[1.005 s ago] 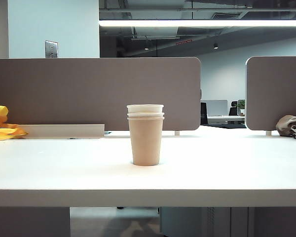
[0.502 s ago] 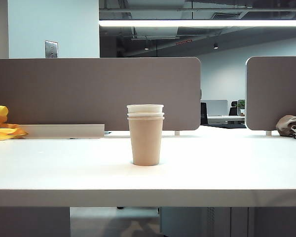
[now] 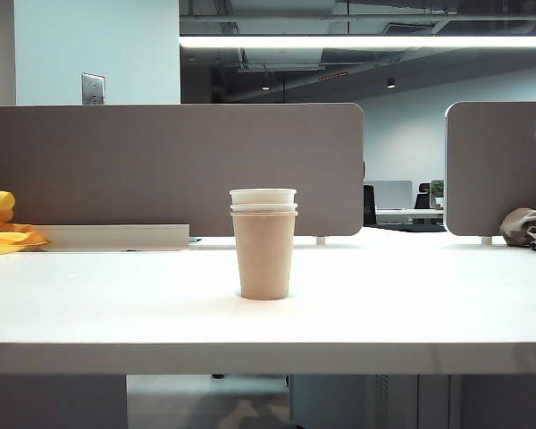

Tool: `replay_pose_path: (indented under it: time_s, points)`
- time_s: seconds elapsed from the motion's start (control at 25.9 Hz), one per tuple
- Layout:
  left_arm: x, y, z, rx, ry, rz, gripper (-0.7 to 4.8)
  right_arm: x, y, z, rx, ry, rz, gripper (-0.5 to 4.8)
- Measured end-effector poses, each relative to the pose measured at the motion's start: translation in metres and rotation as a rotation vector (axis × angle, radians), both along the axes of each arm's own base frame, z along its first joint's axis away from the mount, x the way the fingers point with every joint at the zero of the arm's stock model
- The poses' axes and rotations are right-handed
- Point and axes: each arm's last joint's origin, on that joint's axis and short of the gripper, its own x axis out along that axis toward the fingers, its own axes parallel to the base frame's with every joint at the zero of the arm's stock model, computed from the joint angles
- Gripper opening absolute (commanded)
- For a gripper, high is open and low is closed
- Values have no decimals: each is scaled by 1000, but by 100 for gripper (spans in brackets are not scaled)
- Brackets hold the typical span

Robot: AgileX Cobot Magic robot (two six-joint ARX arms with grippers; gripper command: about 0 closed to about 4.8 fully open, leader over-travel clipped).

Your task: Pick up all the paper cups on the table one by one and stack them together.

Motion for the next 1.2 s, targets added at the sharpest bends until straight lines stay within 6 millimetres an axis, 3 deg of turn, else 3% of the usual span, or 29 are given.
replay_pose_path:
  time_s: [0.5, 0.85, 1.2]
  points:
    - [2, 2, 0, -14, -17, 108, -5, 3, 1, -9, 34, -30, -3, -8]
    - [5, 1, 5, 70, -159, 70, -5, 6, 3, -29, 41, -41, -8, -8]
    - [5, 1, -18, 115, -79, 61, -5, 6, 3, -31, 44, -47, -7, -8]
